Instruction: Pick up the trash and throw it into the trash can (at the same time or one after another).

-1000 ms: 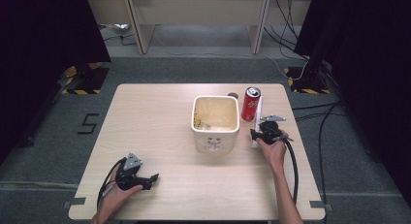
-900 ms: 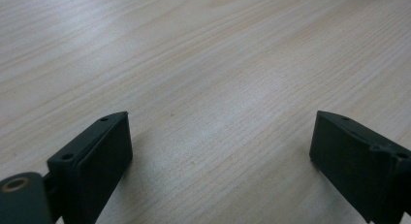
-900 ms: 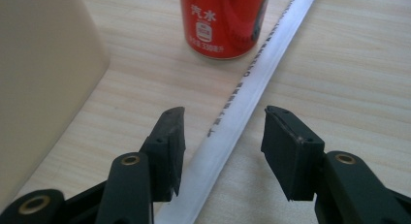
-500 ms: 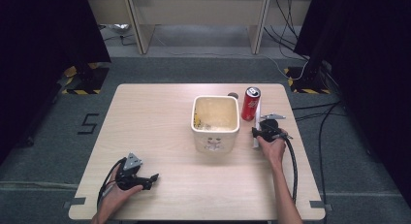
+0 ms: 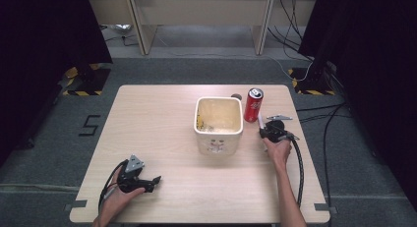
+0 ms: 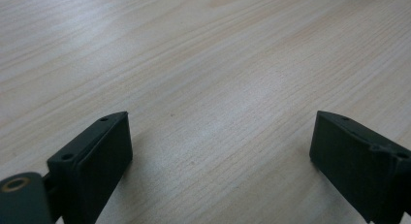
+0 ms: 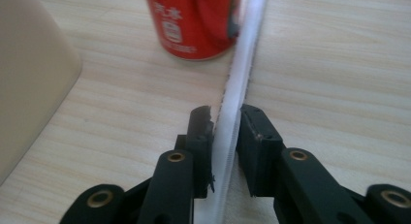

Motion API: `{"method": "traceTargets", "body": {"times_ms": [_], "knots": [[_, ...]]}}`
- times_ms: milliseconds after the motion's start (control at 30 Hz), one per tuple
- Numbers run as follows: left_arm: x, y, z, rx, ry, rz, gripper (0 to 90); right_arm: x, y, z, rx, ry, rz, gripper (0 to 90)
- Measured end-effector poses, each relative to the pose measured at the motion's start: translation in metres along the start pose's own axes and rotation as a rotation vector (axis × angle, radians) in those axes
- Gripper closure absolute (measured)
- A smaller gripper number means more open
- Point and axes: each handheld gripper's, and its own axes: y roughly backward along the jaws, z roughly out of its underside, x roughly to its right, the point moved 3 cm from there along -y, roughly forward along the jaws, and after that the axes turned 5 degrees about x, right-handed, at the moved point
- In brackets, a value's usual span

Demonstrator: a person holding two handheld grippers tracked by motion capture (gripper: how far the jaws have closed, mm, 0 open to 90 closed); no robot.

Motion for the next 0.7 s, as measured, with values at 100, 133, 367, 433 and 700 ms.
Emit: {"method": "traceTargets", "body": {"times_ms": [100, 133, 367, 433, 700], "knots": [[0.0, 0.0, 0.0, 0.0, 0.0, 0.0, 7.4, 0.002, 0.003, 0.0, 0.01, -0.003, 0.009, 78.8], [0.0, 0.0, 0.0, 0.0, 0.0, 0.0, 7.3, 0.006, 0.007, -0.002, 0.026, -0.022, 0.009, 79.0], [0.0, 0.0, 0.0, -0.001, -0.002, -0.001, 7.4, 0.022, 0.025, -0.006, 0.087, -0.076, 0.019, 79.3], [0.0, 0.0, 0.0, 0.0, -0.002, 0.0, 7.4, 0.027, 0.031, -0.008, 0.106, -0.082, 0.02, 79.3], [0.0, 0.0, 0.0, -0.001, -0.001, 0.002, 7.3, 0.038, 0.054, -0.015, 0.161, -0.104, 0.027, 79.3]]}}
